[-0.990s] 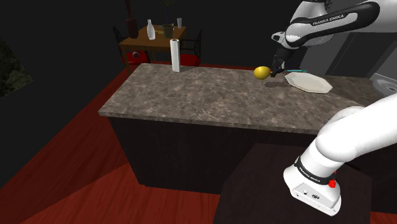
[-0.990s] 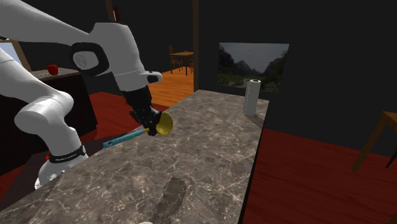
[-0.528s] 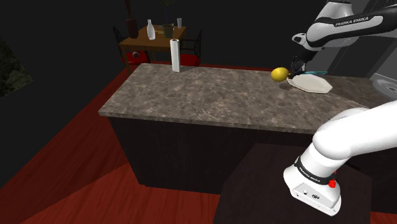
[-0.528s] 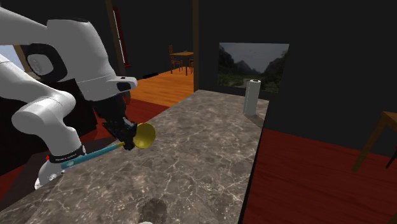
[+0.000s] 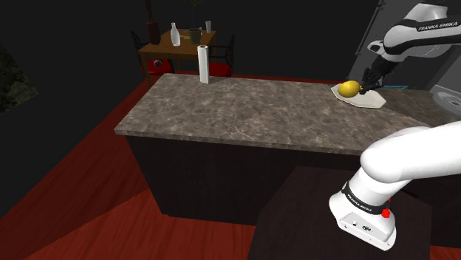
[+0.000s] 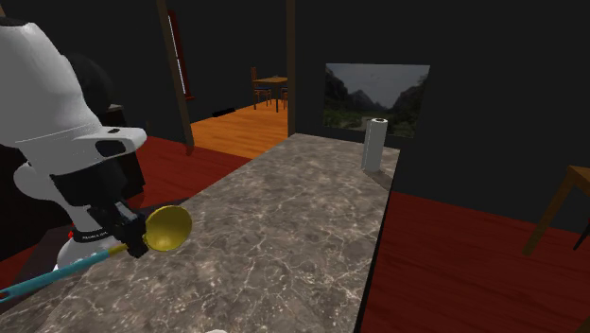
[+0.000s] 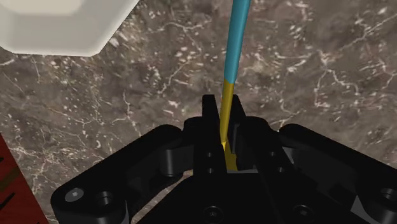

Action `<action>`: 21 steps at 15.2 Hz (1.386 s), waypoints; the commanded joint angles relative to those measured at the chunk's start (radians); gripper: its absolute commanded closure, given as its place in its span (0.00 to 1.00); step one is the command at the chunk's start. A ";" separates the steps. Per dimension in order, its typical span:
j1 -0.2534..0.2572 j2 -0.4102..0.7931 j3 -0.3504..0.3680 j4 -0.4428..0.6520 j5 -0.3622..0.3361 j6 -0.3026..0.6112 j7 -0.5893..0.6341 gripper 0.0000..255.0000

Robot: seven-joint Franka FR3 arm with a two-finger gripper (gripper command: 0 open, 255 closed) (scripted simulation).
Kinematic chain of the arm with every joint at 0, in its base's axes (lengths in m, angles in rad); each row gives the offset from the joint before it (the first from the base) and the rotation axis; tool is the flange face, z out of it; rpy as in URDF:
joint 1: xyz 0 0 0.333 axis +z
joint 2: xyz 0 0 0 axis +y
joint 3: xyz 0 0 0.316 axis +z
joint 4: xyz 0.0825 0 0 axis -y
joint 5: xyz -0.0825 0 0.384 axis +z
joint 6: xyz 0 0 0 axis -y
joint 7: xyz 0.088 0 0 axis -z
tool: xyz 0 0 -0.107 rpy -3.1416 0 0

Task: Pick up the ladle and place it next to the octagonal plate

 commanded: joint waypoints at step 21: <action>0.140 0.112 -0.621 0.414 -0.024 -0.100 -0.563 1.00</action>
